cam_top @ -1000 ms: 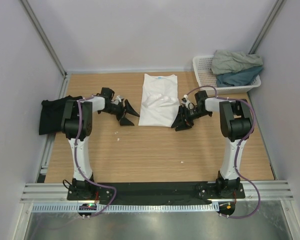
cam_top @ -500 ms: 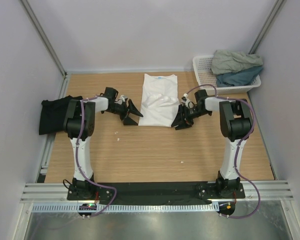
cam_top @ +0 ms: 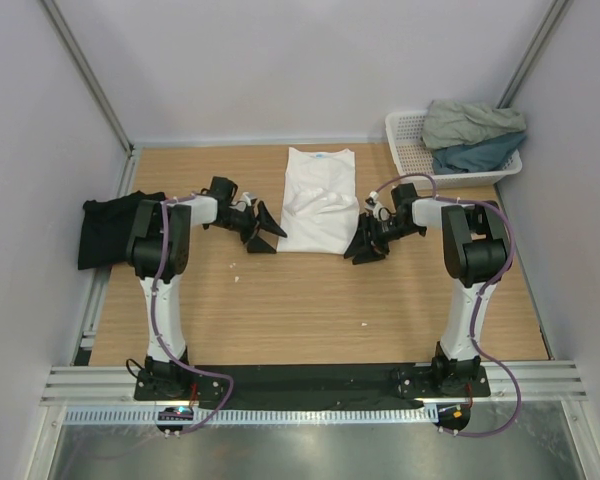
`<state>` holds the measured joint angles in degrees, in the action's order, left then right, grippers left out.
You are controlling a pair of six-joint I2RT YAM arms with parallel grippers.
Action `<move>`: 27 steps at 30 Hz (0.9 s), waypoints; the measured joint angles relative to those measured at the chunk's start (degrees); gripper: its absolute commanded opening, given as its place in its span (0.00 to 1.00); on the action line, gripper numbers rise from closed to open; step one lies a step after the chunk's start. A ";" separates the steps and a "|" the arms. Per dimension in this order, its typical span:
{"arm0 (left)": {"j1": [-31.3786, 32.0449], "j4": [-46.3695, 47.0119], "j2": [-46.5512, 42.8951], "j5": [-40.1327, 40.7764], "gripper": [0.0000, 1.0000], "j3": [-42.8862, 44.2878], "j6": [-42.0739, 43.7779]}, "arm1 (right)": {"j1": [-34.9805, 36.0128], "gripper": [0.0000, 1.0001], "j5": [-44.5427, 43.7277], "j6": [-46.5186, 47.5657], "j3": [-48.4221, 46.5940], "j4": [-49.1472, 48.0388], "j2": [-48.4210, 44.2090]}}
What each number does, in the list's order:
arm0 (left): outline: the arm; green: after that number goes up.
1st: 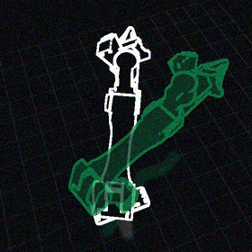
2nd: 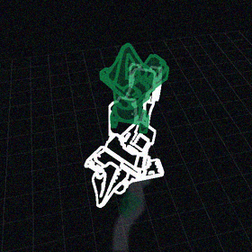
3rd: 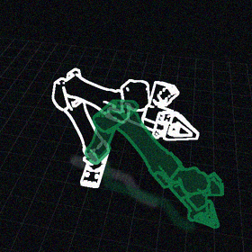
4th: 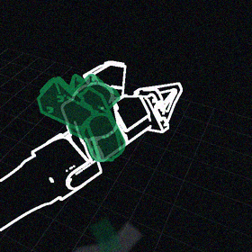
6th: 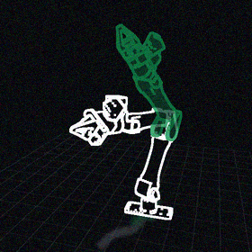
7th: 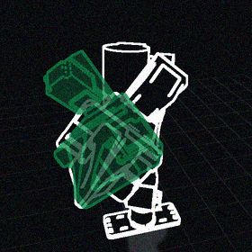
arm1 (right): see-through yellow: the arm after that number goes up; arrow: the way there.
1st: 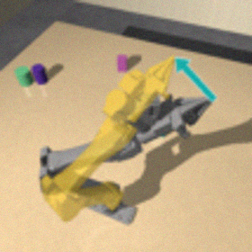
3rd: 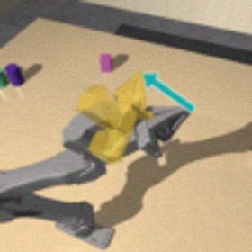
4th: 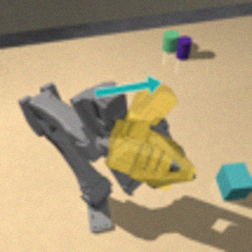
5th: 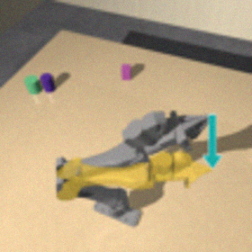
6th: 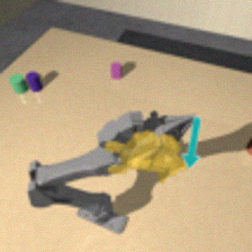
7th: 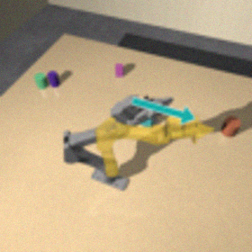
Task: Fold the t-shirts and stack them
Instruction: Fold the tshirt
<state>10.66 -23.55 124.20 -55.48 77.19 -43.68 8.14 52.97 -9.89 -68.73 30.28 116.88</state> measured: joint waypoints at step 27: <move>1.90 -0.79 2.67 2.29 0.28 2.86 -0.96 | 0.07 0.38 -4.85 -2.32 -1.62 -0.35 0.13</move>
<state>12.56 -24.34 126.87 -53.19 80.05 -44.64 8.21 48.12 -12.21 -70.35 29.93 117.01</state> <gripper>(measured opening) 0.410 0.425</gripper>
